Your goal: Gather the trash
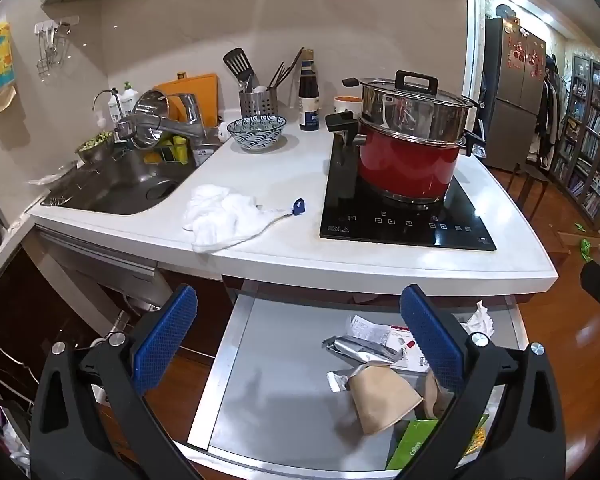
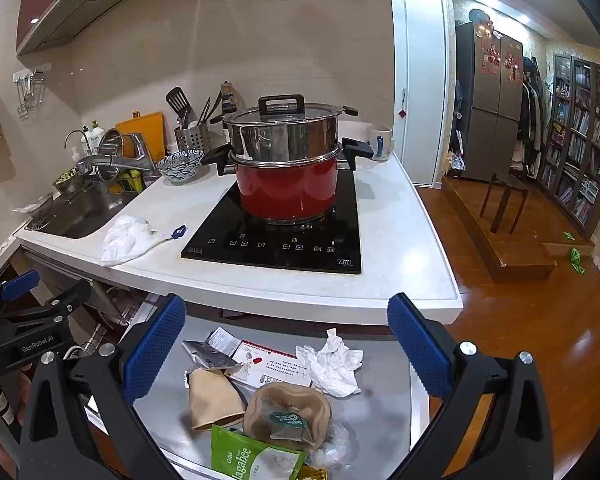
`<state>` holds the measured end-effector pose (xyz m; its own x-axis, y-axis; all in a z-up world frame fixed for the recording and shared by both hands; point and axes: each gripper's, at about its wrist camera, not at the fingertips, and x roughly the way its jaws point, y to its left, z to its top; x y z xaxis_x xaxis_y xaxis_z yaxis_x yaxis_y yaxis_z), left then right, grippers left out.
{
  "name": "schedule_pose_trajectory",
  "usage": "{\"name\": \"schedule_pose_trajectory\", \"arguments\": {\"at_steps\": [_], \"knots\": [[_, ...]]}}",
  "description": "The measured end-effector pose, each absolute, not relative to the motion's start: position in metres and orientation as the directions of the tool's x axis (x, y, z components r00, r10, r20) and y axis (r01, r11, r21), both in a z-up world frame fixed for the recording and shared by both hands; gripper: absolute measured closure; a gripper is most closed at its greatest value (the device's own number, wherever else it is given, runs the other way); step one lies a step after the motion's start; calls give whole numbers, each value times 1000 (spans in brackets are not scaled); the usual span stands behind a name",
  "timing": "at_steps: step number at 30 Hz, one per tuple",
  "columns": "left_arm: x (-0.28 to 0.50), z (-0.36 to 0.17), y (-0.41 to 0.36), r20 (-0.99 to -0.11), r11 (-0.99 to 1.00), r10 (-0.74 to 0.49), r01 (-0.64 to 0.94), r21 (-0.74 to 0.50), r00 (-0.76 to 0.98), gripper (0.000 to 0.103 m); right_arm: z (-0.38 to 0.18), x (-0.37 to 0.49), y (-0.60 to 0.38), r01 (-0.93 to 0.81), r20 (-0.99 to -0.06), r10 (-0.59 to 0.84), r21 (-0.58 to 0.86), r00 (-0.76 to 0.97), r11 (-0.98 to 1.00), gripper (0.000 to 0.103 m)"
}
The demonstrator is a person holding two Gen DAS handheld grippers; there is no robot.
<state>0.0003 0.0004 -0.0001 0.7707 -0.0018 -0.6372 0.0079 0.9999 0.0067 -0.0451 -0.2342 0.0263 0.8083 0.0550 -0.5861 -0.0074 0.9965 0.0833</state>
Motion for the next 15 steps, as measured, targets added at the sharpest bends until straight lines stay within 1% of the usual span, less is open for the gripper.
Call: {"name": "schedule_pose_trajectory", "arguments": {"at_steps": [4,6,7,8,10,15], "knots": [[2,1,8,-640,1000,-8,5,-7,769,2,27,-46,-234,-7,-584,54,82,810,997,4],[3,-1,7,-641,1000,9,0,14,767,2,27,-46,-233,-7,-585,52,78,810,997,4],[5,-2,10,-647,1000,4,-2,3,762,2,27,-46,-233,-8,-585,51,76,810,997,4],[-3,-2,10,-627,1000,10,-4,11,779,2,26,-46,-233,-8,-585,51,75,809,997,4],[-7,-3,12,-623,1000,16,-11,13,782,2,25,-46,-233,-8,-585,51,75,810,997,4],[0,-3,3,-630,999,35,-20,31,776,2,24,-47,-231,-10,-583,52,74,811,997,4]]}}
